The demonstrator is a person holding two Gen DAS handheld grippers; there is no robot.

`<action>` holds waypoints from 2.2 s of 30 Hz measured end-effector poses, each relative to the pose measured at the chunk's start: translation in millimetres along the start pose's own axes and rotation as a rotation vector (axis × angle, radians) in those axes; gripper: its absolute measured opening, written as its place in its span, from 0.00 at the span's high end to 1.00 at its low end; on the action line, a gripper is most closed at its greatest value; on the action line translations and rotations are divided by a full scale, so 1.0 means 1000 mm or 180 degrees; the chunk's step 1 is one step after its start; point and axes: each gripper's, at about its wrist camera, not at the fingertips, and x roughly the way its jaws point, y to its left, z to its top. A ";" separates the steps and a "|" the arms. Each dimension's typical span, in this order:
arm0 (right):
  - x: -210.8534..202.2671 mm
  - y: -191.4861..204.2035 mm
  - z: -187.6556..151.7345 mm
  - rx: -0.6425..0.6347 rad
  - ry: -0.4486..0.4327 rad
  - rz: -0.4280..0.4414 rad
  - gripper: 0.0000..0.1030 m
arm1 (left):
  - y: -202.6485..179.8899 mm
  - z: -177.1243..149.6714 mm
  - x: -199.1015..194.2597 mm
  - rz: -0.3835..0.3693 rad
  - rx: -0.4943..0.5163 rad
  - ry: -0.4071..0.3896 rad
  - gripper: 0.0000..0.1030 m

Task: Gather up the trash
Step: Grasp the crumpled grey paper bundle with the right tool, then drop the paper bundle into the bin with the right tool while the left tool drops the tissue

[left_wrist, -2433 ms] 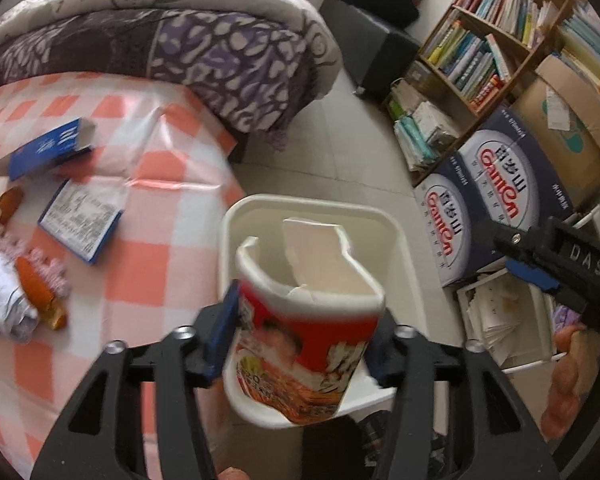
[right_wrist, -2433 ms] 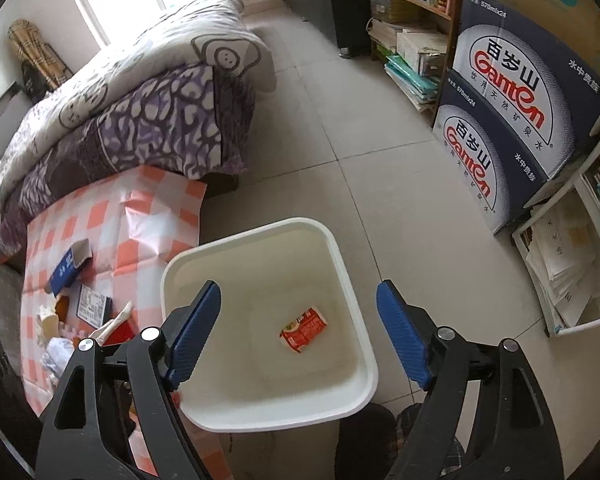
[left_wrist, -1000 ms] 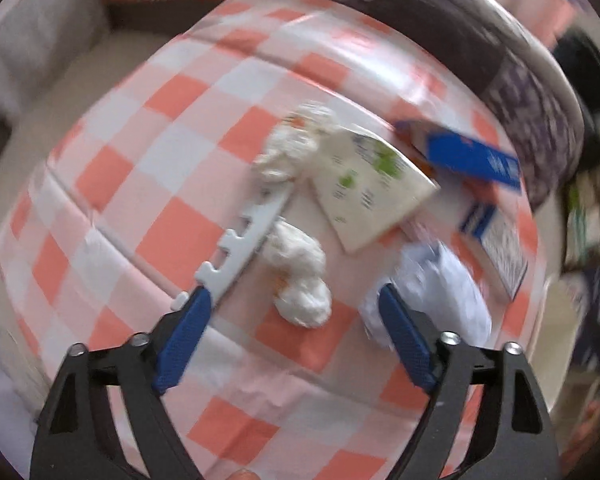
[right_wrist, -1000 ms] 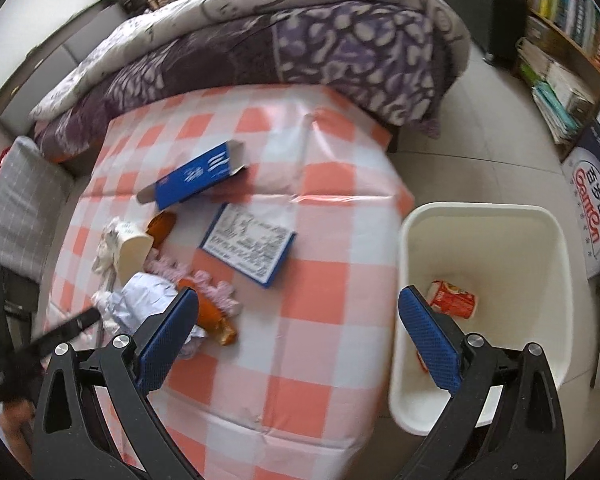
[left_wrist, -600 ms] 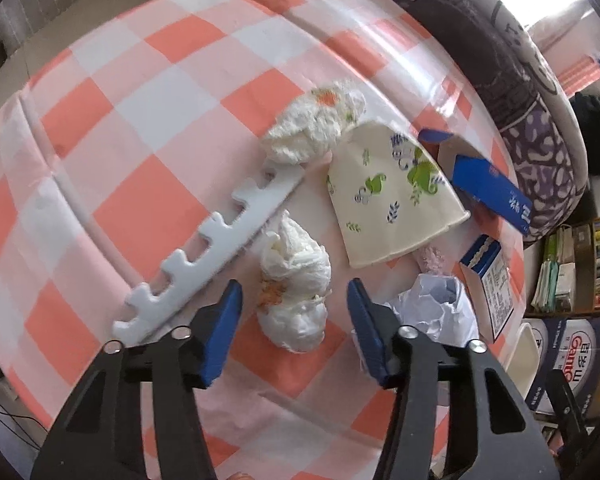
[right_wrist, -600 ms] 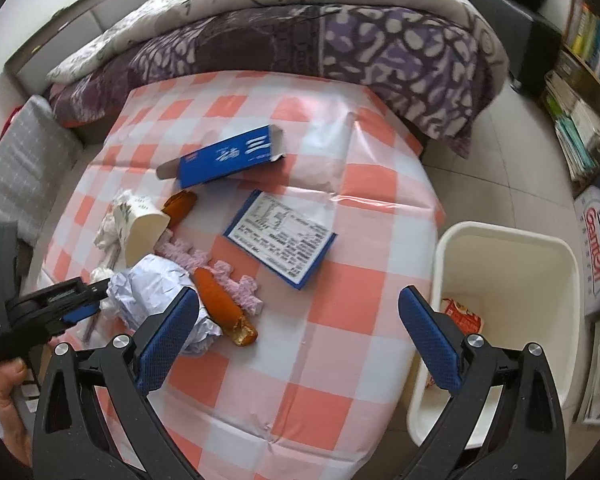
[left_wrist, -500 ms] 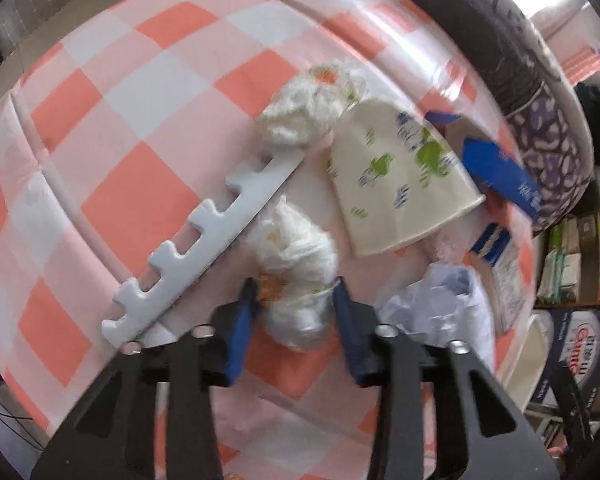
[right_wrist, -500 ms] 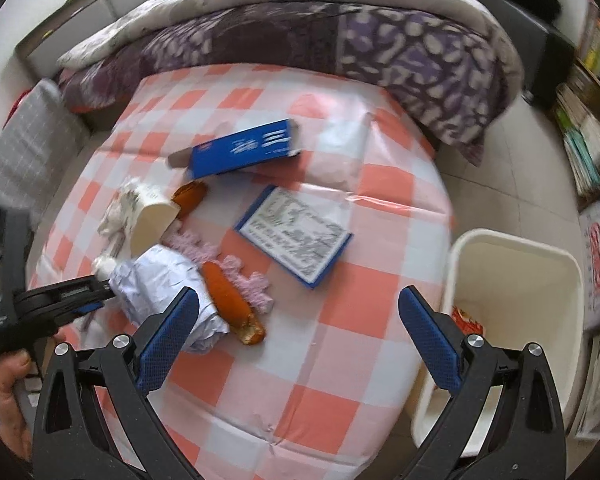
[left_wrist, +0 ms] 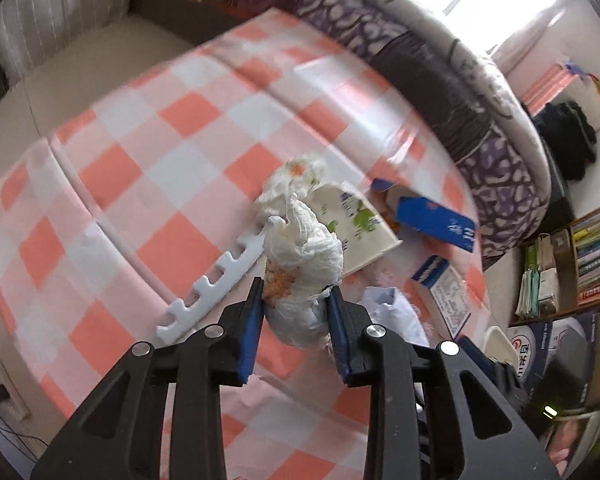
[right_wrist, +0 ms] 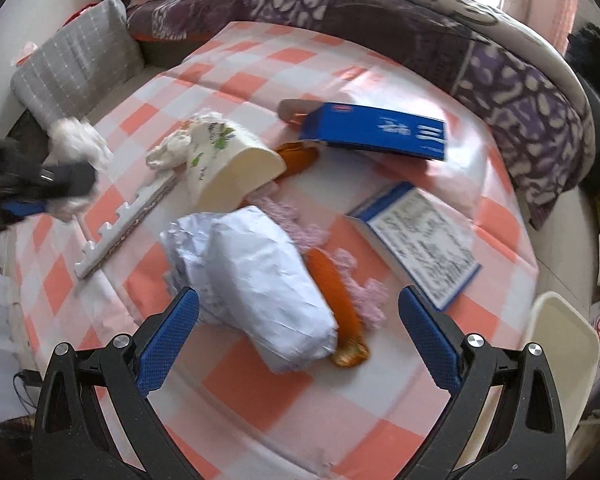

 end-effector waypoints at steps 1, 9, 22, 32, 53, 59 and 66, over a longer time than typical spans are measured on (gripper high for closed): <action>0.004 0.003 0.002 0.0006 0.0008 0.0005 0.08 | -0.002 0.000 -0.004 0.0001 0.0013 -0.0033 0.70; 0.017 0.026 0.004 -0.0021 0.0096 0.0121 0.56 | 0.010 0.003 -0.015 0.0060 -0.0030 -0.0097 0.70; -0.042 0.008 0.008 0.0309 -0.0473 0.0089 0.70 | -0.009 -0.001 -0.025 0.0134 0.0184 -0.0357 0.70; -0.084 -0.025 0.000 0.0548 -0.0866 -0.0162 0.70 | -0.043 -0.011 -0.032 0.0165 0.0434 -0.0589 0.70; -0.126 -0.132 -0.042 0.1174 -0.0767 -0.0608 0.69 | -0.133 -0.058 -0.026 0.0102 0.1134 -0.0791 0.70; -0.133 -0.177 -0.064 0.1541 -0.0619 -0.0755 0.68 | -0.159 -0.073 -0.017 0.0022 0.1293 -0.0730 0.70; -0.143 -0.220 -0.085 0.1864 -0.0503 -0.0932 0.63 | -0.193 -0.094 -0.006 -0.0161 0.1518 -0.0639 0.69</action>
